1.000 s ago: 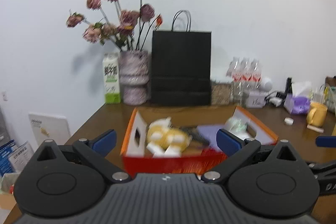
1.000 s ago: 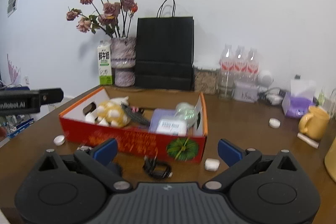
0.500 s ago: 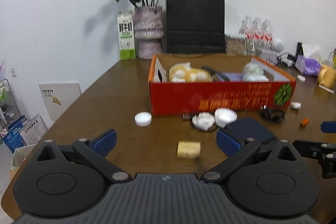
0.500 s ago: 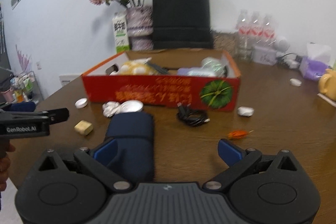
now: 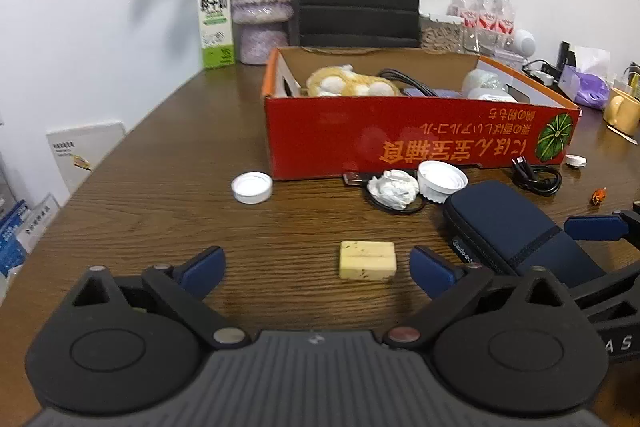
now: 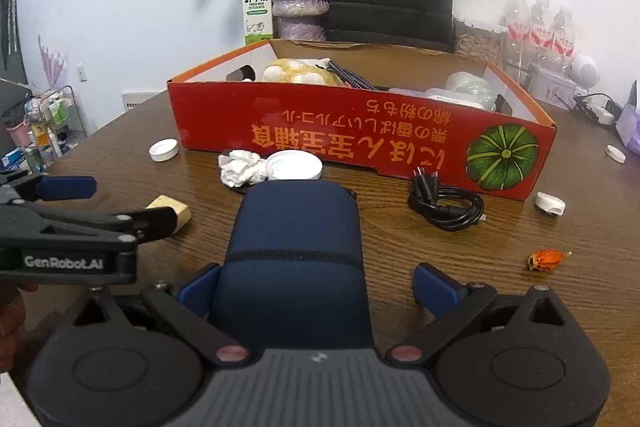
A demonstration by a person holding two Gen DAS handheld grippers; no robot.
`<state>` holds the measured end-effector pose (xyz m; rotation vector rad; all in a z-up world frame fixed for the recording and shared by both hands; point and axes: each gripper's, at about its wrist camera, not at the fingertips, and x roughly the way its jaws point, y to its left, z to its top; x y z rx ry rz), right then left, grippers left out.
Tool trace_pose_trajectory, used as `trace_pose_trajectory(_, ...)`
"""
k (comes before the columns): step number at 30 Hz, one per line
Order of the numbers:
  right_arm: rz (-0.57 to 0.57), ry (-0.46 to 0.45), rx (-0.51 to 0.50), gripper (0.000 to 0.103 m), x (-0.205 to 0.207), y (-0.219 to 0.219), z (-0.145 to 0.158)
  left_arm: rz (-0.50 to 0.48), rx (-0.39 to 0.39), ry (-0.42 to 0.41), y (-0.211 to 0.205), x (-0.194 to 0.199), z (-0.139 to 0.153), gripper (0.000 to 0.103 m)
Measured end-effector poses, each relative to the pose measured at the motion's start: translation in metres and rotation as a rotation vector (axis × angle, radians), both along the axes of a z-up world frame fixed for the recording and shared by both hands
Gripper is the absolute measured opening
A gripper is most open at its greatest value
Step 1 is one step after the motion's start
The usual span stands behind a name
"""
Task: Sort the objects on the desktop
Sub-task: 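Grasp the yellow block with the left tool while the right tool grasps the navy blue case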
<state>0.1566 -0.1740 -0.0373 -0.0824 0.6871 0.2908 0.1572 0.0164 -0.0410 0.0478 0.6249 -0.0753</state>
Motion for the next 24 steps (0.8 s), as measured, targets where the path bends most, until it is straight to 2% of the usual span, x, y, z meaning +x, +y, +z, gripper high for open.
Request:
trace_pose_trajectory(2,0.000,-0.003,-0.006,0.098,0.001,0.000,-0.001,-0.011,0.004,0.018,-0.003,0.005,-0.003,0.083)
trace_pose_trajectory(3,0.002,-0.005,-0.004,0.097,0.002,0.000,0.000,-0.016,0.004,0.026,-0.004,0.008,-0.004,0.082)
trace_pose_trajectory(4,0.006,-0.007,-0.002,0.095,0.002,-0.001,0.000,-0.022,0.000,0.020,-0.006,0.008,-0.004,0.075)
trace_pose_trajectory(5,0.009,-0.012,-0.002,0.093,0.002,-0.001,0.000,-0.028,-0.003,0.013,-0.007,0.008,-0.004,0.063)
trace_pose_trajectory(6,0.014,-0.016,0.000,0.090,0.001,-0.001,0.000,-0.033,-0.009,0.010,-0.008,0.007,-0.003,0.057)
trace_pose_trajectory(8,0.025,-0.027,0.002,0.079,-0.001,-0.001,0.001,-0.032,-0.010,0.003,-0.010,0.006,-0.002,0.032)
trace_pose_trajectory(9,0.033,-0.035,0.005,0.071,-0.002,0.000,0.002,-0.034,-0.010,-0.001,-0.012,0.005,-0.002,0.031)
trace_pose_trajectory(13,0.032,-0.047,0.014,0.067,-0.004,-0.002,0.003,-0.029,-0.016,-0.008,-0.013,0.002,-0.002,0.031)
trace_pose_trajectory(17,0.021,-0.055,0.041,0.065,-0.006,-0.008,0.005,-0.019,-0.032,-0.014,-0.012,-0.001,-0.001,0.031)
trace_pose_trajectory(24,0.002,-0.078,0.077,0.064,-0.014,-0.021,0.011,-0.030,-0.053,-0.079,-0.012,-0.013,0.018,0.031)
